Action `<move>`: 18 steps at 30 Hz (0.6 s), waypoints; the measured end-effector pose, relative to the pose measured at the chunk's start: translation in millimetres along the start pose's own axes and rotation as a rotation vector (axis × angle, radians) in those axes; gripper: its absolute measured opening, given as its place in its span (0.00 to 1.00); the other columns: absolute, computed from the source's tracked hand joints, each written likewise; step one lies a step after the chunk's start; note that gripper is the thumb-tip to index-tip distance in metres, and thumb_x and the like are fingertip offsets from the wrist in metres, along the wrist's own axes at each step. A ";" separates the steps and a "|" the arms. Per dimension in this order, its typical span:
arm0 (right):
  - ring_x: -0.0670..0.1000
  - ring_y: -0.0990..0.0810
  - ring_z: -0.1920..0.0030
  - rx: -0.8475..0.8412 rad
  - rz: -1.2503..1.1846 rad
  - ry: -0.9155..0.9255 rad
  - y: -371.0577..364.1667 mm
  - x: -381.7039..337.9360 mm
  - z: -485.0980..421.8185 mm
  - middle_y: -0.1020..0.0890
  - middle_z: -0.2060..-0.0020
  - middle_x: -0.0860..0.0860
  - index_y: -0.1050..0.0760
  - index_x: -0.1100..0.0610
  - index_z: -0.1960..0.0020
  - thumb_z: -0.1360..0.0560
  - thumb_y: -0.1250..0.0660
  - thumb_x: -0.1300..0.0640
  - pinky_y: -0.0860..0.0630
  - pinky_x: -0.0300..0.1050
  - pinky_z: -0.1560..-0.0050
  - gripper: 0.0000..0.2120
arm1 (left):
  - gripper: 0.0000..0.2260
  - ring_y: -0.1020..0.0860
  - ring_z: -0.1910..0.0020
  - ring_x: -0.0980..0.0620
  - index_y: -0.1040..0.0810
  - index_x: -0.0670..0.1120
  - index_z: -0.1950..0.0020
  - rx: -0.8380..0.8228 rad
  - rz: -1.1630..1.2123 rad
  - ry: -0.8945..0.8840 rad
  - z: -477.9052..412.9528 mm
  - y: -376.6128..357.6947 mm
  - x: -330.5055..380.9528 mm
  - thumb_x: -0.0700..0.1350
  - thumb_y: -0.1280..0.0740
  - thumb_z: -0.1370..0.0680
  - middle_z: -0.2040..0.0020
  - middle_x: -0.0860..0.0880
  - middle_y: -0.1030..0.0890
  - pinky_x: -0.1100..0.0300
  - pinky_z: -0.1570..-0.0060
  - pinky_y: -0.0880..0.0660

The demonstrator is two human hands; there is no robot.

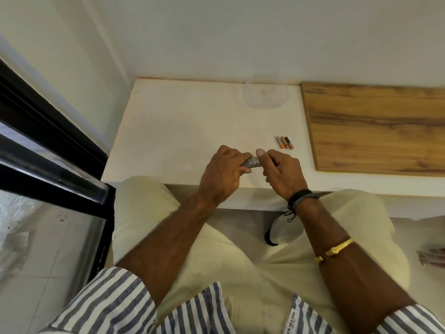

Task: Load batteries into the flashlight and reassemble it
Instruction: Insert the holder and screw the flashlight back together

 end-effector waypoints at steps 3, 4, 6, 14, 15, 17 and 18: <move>0.49 0.15 0.56 -0.074 -0.112 0.065 -2.9 -4.5 -1.1 0.16 0.52 0.50 0.21 0.52 0.38 0.21 0.31 0.48 0.15 0.51 0.54 0.13 | 0.15 0.28 0.43 0.46 0.23 0.43 0.34 0.008 0.012 0.041 0.3 0.7 -7.0 0.44 0.35 0.19 0.44 0.45 0.18 0.56 0.48 0.31; 0.49 0.15 0.54 -0.087 -0.110 0.097 -3.3 -6.1 -1.4 0.16 0.50 0.49 0.21 0.51 0.37 0.21 0.29 0.51 0.15 0.52 0.52 0.14 | 0.15 0.28 0.44 0.46 0.23 0.43 0.33 0.008 0.014 0.050 0.6 0.8 -8.8 0.45 0.35 0.19 0.44 0.45 0.18 0.56 0.48 0.31; 0.51 0.16 0.54 -0.084 -0.100 0.131 -2.7 -8.4 -0.9 0.15 0.49 0.50 0.20 0.53 0.37 0.22 0.28 0.56 0.16 0.54 0.51 0.13 | 0.15 0.29 0.44 0.47 0.24 0.43 0.33 0.001 0.011 0.059 0.5 -0.2 -10.9 0.45 0.36 0.18 0.44 0.45 0.18 0.57 0.48 0.32; 0.52 0.16 0.62 -0.036 -0.021 0.106 -0.9 -4.1 -1.5 0.16 0.62 0.52 0.19 0.58 0.48 0.19 0.33 0.47 0.17 0.50 0.56 0.14 | 0.14 0.28 0.45 0.48 0.22 0.44 0.35 0.009 0.006 0.003 0.7 2.0 -3.5 0.45 0.34 0.19 0.46 0.47 0.17 0.57 0.48 0.29; 0.52 0.18 0.63 -0.035 0.005 0.104 -1.9 -3.7 -2.0 0.17 0.64 0.52 0.20 0.58 0.50 0.19 0.35 0.46 0.19 0.50 0.58 0.15 | 0.14 0.28 0.45 0.49 0.22 0.45 0.35 0.009 0.004 -0.004 0.5 1.6 -2.5 0.45 0.34 0.19 0.46 0.48 0.17 0.56 0.48 0.29; 0.50 0.23 0.66 -0.025 0.058 0.101 -4.4 -2.5 -2.8 0.22 0.68 0.49 0.23 0.57 0.55 0.18 0.38 0.44 0.25 0.47 0.62 0.18 | 0.14 0.28 0.45 0.48 0.22 0.44 0.35 0.010 0.006 -0.015 -0.2 0.7 -0.4 0.45 0.34 0.20 0.46 0.47 0.17 0.56 0.48 0.30; 0.48 0.27 0.68 -0.016 0.079 0.095 -5.7 -1.3 -3.2 0.25 0.70 0.48 0.25 0.56 0.57 0.18 0.40 0.43 0.29 0.46 0.63 0.19 | 0.13 0.28 0.46 0.48 0.22 0.43 0.36 0.012 0.008 -0.017 -0.4 0.6 0.3 0.45 0.34 0.20 0.46 0.47 0.17 0.56 0.49 0.30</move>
Point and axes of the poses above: each hand's wrist, its own z-axis away from the middle knuckle, its own y-axis out of the back of the hand, x = y × z, the point moved 9 cm from there along -z, towards the middle knuckle
